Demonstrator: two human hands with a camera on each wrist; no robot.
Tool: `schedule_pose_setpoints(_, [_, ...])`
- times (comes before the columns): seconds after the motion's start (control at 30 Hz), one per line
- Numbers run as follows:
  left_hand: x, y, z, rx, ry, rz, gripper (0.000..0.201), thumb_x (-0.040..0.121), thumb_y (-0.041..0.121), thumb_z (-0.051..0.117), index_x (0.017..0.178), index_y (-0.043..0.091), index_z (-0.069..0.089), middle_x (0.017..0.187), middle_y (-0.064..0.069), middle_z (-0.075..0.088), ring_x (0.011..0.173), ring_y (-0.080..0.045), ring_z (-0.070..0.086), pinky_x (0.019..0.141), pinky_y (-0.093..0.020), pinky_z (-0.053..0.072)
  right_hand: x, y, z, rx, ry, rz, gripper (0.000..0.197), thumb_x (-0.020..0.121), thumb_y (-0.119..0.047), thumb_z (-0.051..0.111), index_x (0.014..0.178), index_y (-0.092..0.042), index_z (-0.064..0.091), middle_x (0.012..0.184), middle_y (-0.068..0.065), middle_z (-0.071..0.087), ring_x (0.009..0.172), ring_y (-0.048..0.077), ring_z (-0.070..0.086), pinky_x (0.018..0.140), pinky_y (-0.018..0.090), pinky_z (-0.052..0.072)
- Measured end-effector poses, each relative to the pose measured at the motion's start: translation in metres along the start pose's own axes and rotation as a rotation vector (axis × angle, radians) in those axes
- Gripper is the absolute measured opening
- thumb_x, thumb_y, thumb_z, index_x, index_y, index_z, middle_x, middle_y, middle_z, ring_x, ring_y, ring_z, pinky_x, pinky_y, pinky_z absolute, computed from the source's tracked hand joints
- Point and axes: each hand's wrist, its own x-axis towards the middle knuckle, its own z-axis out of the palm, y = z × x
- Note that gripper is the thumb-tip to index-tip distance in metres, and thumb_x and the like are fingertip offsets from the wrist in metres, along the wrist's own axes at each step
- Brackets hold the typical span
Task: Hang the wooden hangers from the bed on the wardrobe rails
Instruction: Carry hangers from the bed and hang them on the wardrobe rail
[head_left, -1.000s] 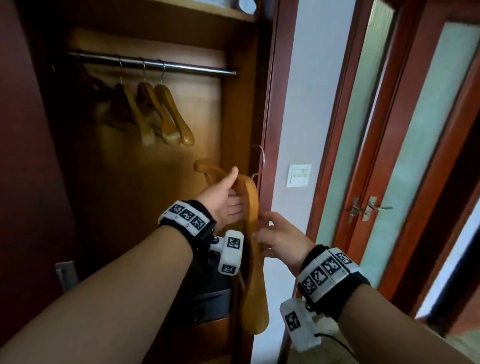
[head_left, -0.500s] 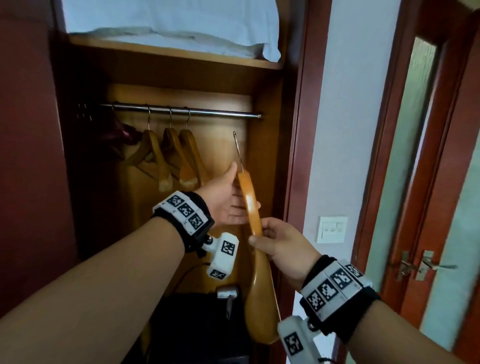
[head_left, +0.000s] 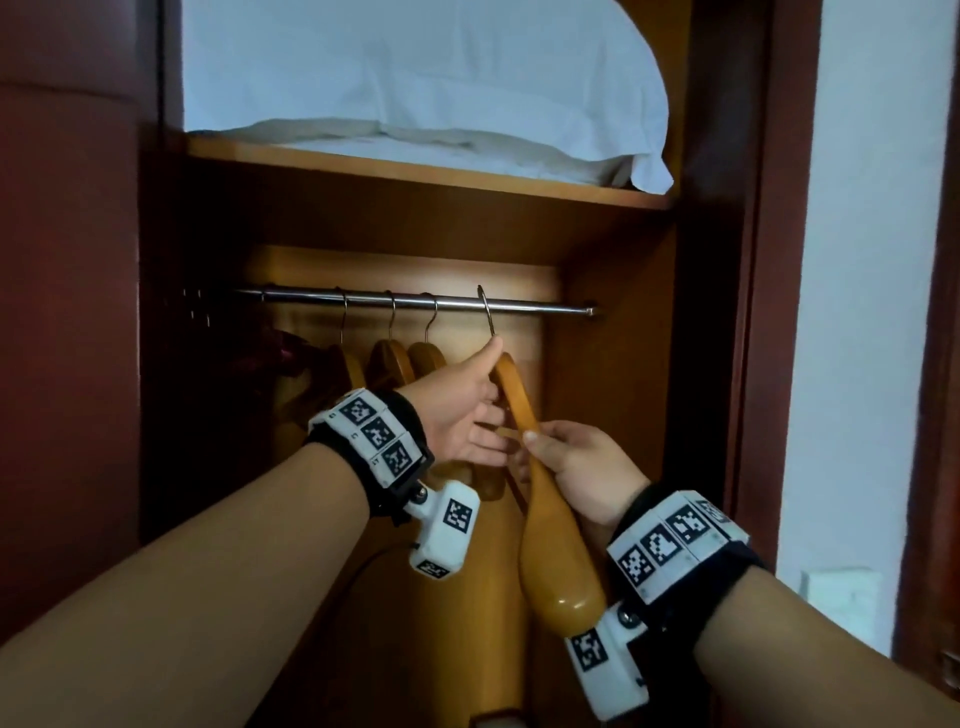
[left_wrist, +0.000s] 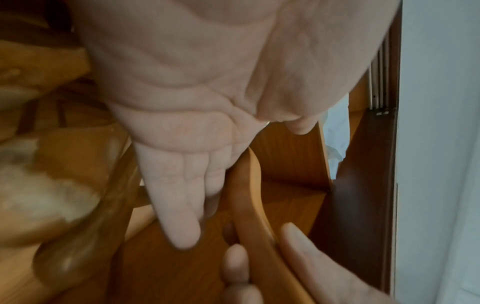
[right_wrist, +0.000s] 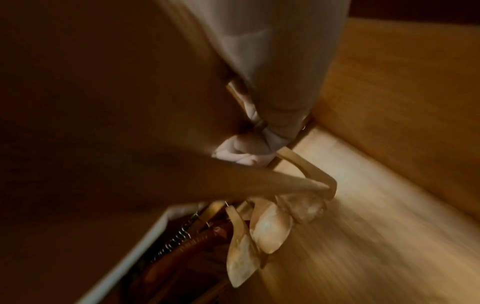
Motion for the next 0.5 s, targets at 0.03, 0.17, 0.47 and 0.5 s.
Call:
schedule_pose_setpoints(0.03, [0.004,0.001,-0.008,-0.001,0.0,0.002,0.101,0.089,0.082,0.03,0.159,0.01,0.018,0.139,-0.016,0.056,0.123,-0.036,0.059,0.107,-0.049,0.047,0.01,-0.002,0.003,-0.019,0.006,-0.001,0.027,0.1,-0.021,0.054,0.09,0.001,0.067,0.071,0.01,0.066,0.062,0.02,0.061,0.064,0.032,0.049])
schedule_pose_setpoints(0.17, [0.02,0.005,-0.034,0.01,0.012,0.033,0.1,0.086,0.084,0.033,0.156,0.014,0.03,0.148,-0.02,0.05,0.122,-0.038,0.061,0.102,-0.05,0.051,0.045,-0.009,0.011,-0.071,0.025,-0.019,0.032,0.101,-0.018,0.051,0.094,0.009,0.067,0.073,0.014,0.063,0.06,0.019,0.059,0.056,0.024,0.051])
schedule_pose_setpoints(0.47, [0.053,0.008,-0.064,0.068,0.054,0.049,0.095,0.086,0.083,0.034,0.15,0.013,0.042,0.14,-0.017,0.058,0.117,-0.035,0.064,0.099,-0.048,0.054,0.125,0.005,0.018,-0.121,0.052,-0.028,0.03,0.1,-0.026,0.054,0.093,0.0,0.069,0.074,0.008,0.069,0.066,0.021,0.064,0.07,0.036,0.055])
schedule_pose_setpoints(0.5, [0.057,0.009,-0.067,0.071,0.065,0.047,0.094,0.086,0.083,0.034,0.149,0.013,0.044,0.139,-0.017,0.059,0.116,-0.035,0.064,0.098,-0.048,0.054,0.134,0.009,0.019,-0.121,0.051,-0.028,0.03,0.1,-0.026,0.055,0.093,-0.001,0.069,0.074,0.008,0.07,0.067,0.022,0.065,0.073,0.039,0.055])
